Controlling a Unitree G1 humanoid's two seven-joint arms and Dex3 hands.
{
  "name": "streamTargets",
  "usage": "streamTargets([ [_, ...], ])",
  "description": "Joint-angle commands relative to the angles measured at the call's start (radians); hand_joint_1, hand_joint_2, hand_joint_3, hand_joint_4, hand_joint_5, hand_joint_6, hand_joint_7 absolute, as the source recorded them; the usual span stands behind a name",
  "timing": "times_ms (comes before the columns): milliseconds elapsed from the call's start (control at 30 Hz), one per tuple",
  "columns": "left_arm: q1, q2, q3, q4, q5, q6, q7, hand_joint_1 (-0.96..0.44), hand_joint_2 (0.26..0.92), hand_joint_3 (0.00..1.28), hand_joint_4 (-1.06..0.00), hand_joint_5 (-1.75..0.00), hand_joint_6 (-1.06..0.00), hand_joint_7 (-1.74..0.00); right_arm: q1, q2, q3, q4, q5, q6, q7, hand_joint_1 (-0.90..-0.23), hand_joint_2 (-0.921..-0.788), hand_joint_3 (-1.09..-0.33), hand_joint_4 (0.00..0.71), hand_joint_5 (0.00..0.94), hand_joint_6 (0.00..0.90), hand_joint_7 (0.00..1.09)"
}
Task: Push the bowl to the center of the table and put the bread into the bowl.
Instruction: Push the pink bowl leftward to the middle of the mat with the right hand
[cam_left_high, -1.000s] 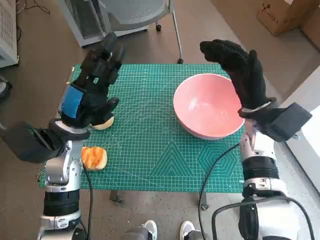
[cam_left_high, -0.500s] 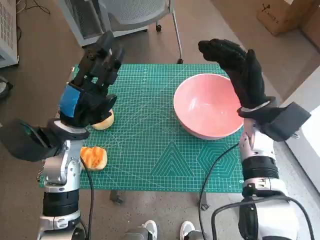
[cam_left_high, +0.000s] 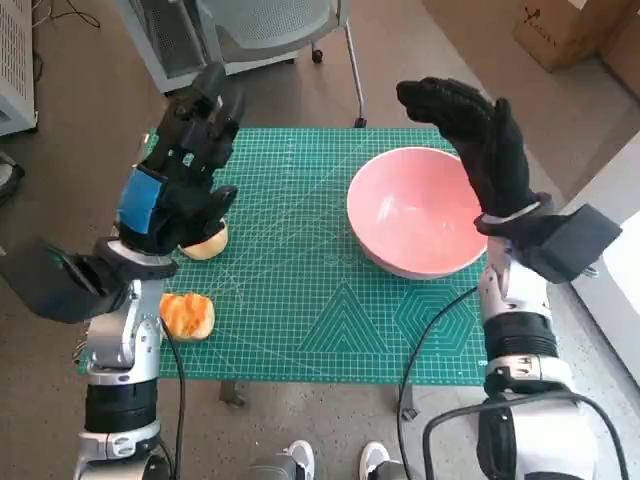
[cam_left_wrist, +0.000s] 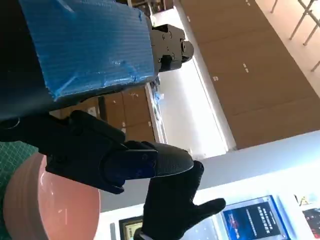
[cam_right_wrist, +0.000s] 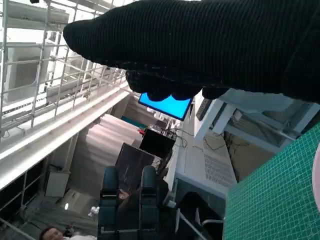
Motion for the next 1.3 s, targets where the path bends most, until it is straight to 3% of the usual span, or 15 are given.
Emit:
streamTargets([
  [33,0.012,0.008,0.001,-0.020,0.014,-0.006,0.007,-0.61,0.878,0.43,0.00,0.00,0.00,-0.18,0.032,0.004,0.000,-0.003,-0.005,0.010,-0.011,-0.699,-0.921,-0.691,0.187,0.003,0.351,0.01],
  [133,0.011,0.007,0.000,-0.020,0.014,-0.006,0.009,-0.62,0.880,0.43,0.00,0.00,0.00,-0.19,0.031,-0.004,-0.005,0.001,0.000,0.010,-0.007,-0.696,-0.921,-0.692,0.187,0.003,0.351,0.01],
  [367,0.009,0.005,0.000,-0.016,0.010,-0.003,0.010,-0.62,0.882,0.42,0.00,0.00,0.00,-0.21,0.001,-0.070,-0.058,0.069,0.038,0.031,0.020,-0.697,-0.921,-0.688,0.163,0.000,0.339,0.00],
  [500,0.010,0.006,0.003,-0.014,0.008,-0.003,0.012,-0.62,0.881,0.42,0.00,0.00,0.00,-0.21,-0.013,-0.110,-0.093,0.142,0.029,0.036,-0.031,-0.707,-0.921,-0.685,0.154,0.000,0.324,0.00],
  [667,0.011,0.005,0.005,-0.009,0.008,-0.006,0.013,-0.62,0.880,0.42,0.00,0.00,0.00,-0.22,-0.015,-0.144,-0.082,0.196,-0.048,0.030,-0.203,-0.703,-0.921,-0.716,0.152,0.000,0.309,0.00],
  [800,0.012,0.004,0.005,-0.009,0.011,-0.009,0.014,-0.63,0.881,0.42,0.00,0.00,0.00,-0.23,-0.016,-0.160,-0.070,0.226,-0.091,0.064,-0.306,-0.678,-0.921,-0.759,0.145,0.000,0.295,0.00],
  [1067,0.012,0.005,0.004,-0.003,0.013,-0.015,0.012,-0.63,0.882,0.41,0.00,0.00,0.00,-0.24,-0.007,-0.176,-0.044,0.268,-0.167,0.157,-0.437,-0.643,-0.921,-0.792,0.129,0.000,0.283,0.00],
  [1300,0.009,0.011,0.006,0.010,0.018,-0.020,0.007,-0.65,0.891,0.41,0.00,0.00,0.00,-0.24,0.008,-0.171,-0.034,0.292,-0.202,0.236,-0.493,-0.621,-0.921,-0.839,0.111,0.000,0.281,0.00],
])
